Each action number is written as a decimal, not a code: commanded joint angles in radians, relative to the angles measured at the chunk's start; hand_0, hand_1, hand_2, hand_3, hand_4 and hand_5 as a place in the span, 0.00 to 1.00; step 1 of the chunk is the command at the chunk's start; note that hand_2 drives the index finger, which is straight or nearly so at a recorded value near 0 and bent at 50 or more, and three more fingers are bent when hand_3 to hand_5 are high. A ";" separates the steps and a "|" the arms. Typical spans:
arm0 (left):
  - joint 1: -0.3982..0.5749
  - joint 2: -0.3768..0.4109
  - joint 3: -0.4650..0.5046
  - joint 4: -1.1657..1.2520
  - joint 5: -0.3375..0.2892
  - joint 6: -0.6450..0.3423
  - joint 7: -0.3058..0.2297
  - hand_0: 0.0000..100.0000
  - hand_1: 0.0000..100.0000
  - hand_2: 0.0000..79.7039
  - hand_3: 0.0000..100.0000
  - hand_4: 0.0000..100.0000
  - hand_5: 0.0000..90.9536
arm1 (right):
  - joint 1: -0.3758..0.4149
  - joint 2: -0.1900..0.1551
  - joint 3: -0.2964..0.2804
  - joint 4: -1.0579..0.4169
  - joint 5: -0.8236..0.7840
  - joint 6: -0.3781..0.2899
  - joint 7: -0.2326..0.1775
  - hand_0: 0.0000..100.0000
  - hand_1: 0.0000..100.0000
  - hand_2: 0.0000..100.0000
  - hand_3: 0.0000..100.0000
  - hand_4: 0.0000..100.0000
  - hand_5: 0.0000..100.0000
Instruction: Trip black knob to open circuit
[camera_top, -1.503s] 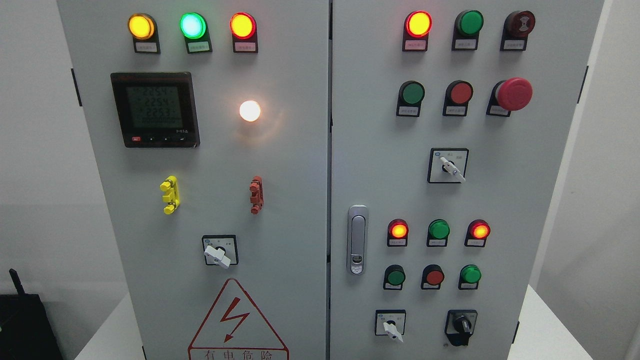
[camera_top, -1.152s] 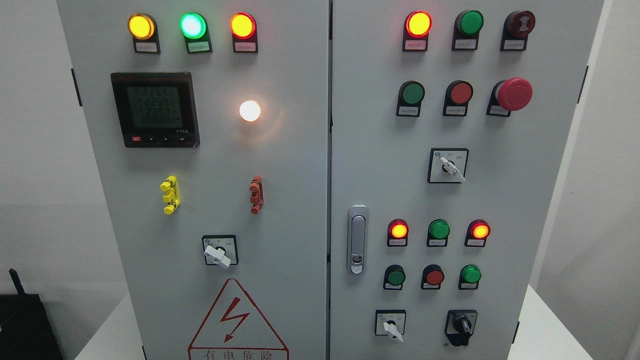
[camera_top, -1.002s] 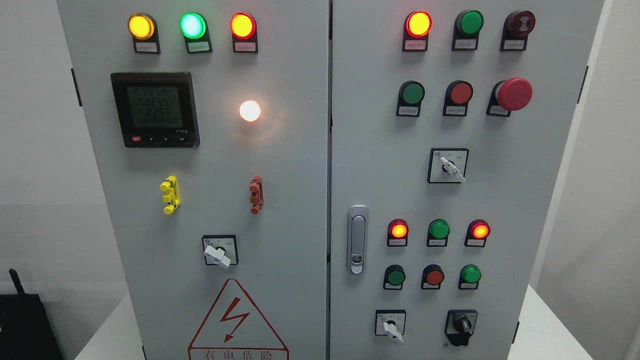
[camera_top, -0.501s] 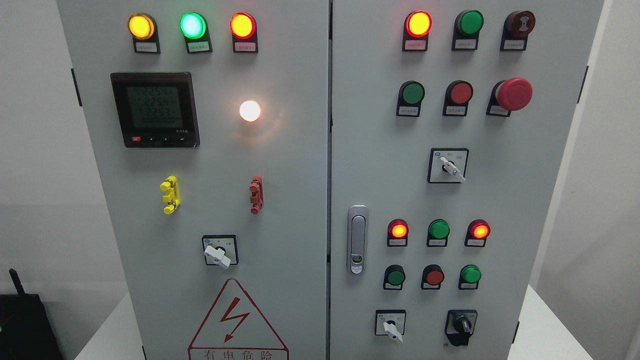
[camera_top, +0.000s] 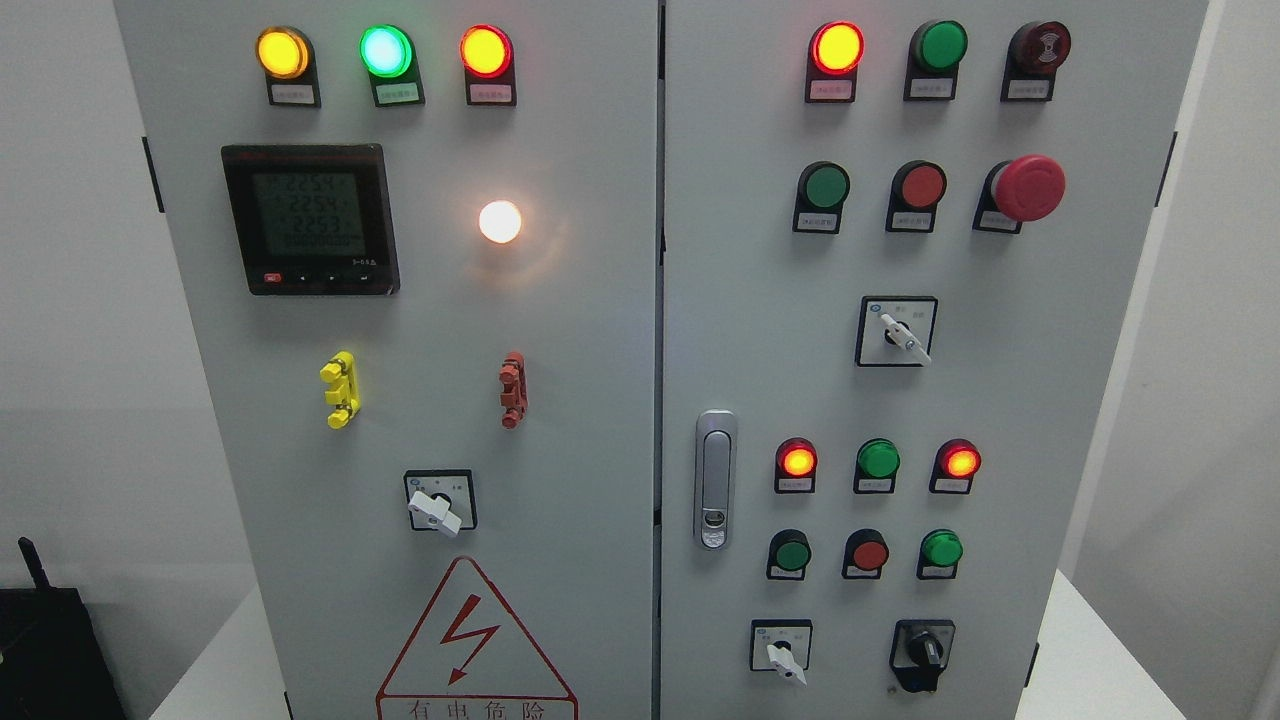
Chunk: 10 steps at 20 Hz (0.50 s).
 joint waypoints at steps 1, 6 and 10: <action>-0.002 -0.002 0.001 0.000 0.002 -0.003 0.000 0.12 0.39 0.00 0.00 0.00 0.00 | 0.006 0.004 -0.012 -0.020 0.002 -0.040 -0.004 0.00 0.17 0.00 0.00 0.00 0.00; -0.002 -0.002 0.001 0.000 0.002 -0.002 0.000 0.12 0.39 0.00 0.00 0.00 0.00 | 0.006 0.004 -0.080 -0.088 0.028 -0.070 -0.005 0.00 0.17 0.00 0.00 0.00 0.00; -0.003 -0.002 0.001 0.000 0.002 -0.003 0.000 0.12 0.39 0.00 0.00 0.00 0.00 | 0.006 0.004 -0.104 -0.109 0.053 -0.151 -0.013 0.00 0.17 0.00 0.00 0.00 0.00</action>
